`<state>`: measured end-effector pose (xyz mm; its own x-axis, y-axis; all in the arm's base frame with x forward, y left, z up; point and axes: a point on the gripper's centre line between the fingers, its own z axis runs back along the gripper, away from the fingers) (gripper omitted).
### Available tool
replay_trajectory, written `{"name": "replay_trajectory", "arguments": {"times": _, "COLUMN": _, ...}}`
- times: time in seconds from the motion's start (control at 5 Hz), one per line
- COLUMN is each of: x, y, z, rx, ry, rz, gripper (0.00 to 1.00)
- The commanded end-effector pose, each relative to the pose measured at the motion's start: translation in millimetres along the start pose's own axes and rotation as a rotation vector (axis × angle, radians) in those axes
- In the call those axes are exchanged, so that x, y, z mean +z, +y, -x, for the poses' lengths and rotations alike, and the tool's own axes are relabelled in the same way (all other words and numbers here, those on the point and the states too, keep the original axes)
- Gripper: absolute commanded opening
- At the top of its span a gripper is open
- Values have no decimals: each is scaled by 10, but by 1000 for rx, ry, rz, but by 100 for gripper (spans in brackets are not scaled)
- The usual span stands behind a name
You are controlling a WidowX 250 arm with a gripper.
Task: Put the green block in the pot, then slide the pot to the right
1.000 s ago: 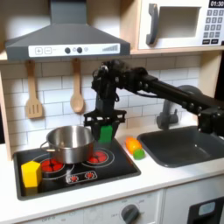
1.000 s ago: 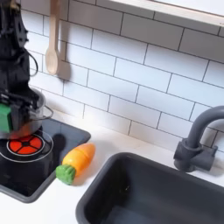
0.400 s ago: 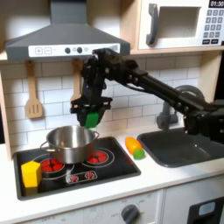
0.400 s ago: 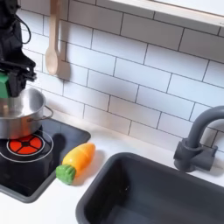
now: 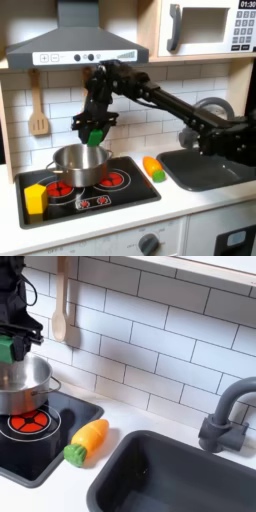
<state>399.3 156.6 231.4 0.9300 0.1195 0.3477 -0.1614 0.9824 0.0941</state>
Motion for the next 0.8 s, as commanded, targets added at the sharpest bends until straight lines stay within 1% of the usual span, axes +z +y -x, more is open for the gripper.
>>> {"name": "replay_trajectory", "arguments": {"times": 0.0, "x": -227, "y": 94, "z": -111, "rx": 29, "ry": -10, "rz": -6, "gripper": 0}}
{"name": "replay_trajectory", "arguments": {"times": 0.2, "x": -260, "y": 119, "z": -155, "rx": 26, "ry": -8, "rz": -9, "gripper": 0}}
{"name": "replay_trajectory", "arguments": {"times": 0.4, "x": -281, "y": 120, "z": -145, "rx": 33, "ry": 7, "rz": 12, "gripper": 100}}
{"name": "replay_trajectory", "arguments": {"times": 0.6, "x": -263, "y": 111, "z": -145, "rx": 25, "ry": 14, "rz": 12, "gripper": 100}}
